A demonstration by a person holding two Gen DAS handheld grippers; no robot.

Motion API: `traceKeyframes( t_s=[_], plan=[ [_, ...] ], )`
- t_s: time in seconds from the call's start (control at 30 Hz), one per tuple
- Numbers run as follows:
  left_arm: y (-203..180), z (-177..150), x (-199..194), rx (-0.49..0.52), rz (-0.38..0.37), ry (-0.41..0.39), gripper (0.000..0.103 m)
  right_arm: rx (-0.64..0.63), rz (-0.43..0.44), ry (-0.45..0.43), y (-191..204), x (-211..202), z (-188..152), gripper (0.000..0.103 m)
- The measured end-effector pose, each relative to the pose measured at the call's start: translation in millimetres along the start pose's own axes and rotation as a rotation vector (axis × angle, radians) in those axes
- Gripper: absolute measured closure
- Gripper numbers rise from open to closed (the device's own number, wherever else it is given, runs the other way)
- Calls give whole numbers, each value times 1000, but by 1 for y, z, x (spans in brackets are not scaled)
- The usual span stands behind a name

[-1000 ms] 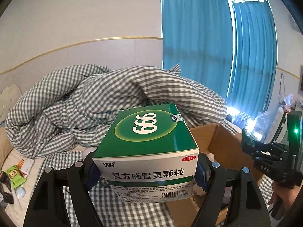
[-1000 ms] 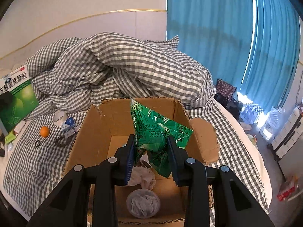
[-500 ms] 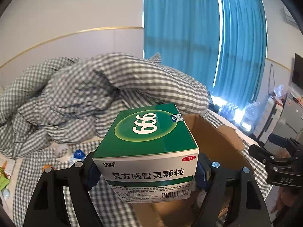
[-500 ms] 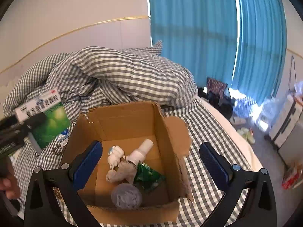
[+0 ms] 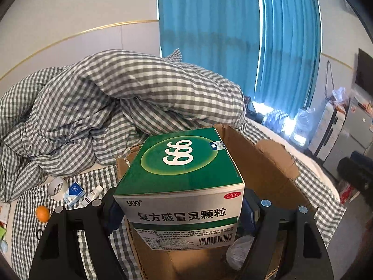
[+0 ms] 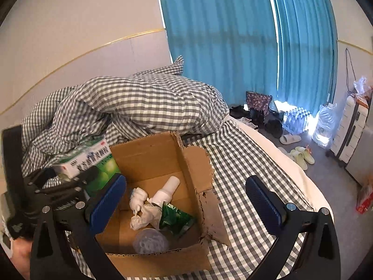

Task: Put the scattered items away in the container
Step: 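Lower the green medicine box into the cardboard box and open the left tool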

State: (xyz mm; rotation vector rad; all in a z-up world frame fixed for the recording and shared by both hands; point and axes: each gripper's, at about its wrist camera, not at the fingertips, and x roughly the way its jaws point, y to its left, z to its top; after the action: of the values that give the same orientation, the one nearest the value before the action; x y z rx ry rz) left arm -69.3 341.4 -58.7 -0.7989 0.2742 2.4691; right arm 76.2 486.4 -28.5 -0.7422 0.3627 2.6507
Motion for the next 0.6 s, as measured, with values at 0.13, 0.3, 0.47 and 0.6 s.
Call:
traceKeyframes(
  t_s=[0.13, 0.3, 0.47, 0.6],
  plan=[
    [-1, -4, 10, 16, -3, 24, 20, 0, 0, -3, 2, 0, 0, 0],
    [-3, -9, 17, 23, -24, 68, 2, 0, -2, 0, 4, 2, 0, 0],
    [-8, -11, 12, 64, -15, 58, 0, 8, 10, 9, 8, 5, 0, 0],
    [-1, -9, 2, 71, 12, 34, 0, 16, 26, 2, 18, 5, 1, 0]
  ],
)
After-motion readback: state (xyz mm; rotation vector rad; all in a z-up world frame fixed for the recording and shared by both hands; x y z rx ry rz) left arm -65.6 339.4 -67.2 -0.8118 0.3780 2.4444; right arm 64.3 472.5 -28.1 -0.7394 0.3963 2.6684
